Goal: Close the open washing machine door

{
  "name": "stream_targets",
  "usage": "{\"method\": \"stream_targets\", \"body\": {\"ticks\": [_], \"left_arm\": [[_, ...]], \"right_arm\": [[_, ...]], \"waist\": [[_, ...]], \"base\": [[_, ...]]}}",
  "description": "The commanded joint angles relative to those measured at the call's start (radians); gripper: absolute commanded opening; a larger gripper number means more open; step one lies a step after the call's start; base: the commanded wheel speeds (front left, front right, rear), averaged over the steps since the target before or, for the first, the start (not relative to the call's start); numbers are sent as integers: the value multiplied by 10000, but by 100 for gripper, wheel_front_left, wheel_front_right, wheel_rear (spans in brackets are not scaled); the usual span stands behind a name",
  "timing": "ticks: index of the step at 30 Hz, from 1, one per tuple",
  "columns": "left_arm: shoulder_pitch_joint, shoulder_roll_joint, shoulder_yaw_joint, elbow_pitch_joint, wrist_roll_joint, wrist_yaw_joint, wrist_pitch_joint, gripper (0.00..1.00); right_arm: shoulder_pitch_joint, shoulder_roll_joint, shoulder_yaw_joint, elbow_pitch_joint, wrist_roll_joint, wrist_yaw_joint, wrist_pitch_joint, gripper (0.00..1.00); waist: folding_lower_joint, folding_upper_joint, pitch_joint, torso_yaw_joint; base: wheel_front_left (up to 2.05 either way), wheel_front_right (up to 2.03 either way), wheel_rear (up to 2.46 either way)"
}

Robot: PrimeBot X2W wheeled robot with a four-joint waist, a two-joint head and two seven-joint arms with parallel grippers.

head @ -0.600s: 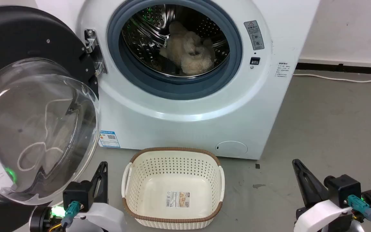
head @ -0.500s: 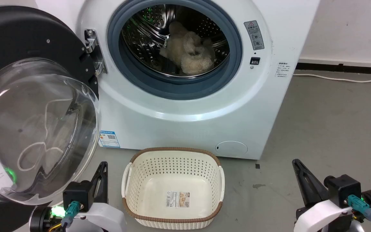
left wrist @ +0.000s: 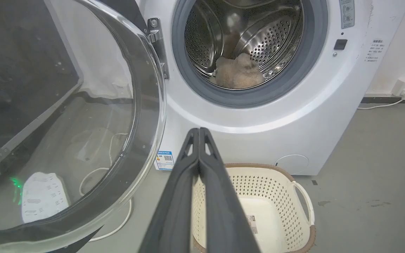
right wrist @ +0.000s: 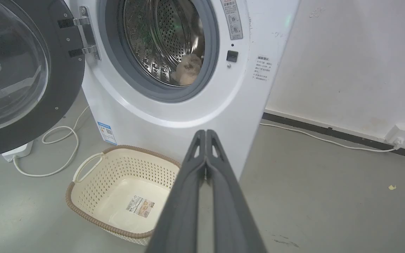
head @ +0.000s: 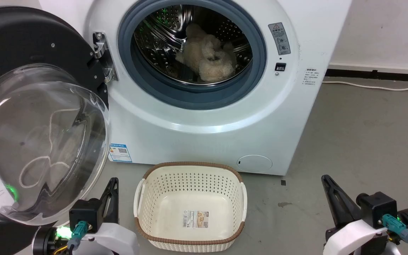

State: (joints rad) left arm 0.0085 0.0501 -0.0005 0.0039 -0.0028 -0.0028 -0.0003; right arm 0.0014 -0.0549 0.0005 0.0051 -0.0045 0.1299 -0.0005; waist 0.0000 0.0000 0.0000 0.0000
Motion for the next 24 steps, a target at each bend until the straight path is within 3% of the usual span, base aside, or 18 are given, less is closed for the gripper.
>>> {"method": "stream_targets", "body": {"ticks": [1,5,6,24], "left_arm": [[-85,1,5,-39,28,28,3,0],[-85,1,5,-39,28,28,3,0],[-85,1,5,-39,28,28,3,100],[-18,50,-176,18,25,14,-293,100]], "right_arm": [[-14,47,-5,-51,45,8,5,0],[-14,47,-5,-51,45,8,5,0],[-14,47,-5,-51,45,8,5,100],[98,5,-104,43,158,1,-293,100]], "waist": [[0,0,0,0],[0,0,0,0],[0,0,0,0],[0,0,-6,86]], "base": [[0,0,0],[0,0,0],[0,0,0],[0,0,0]]}}
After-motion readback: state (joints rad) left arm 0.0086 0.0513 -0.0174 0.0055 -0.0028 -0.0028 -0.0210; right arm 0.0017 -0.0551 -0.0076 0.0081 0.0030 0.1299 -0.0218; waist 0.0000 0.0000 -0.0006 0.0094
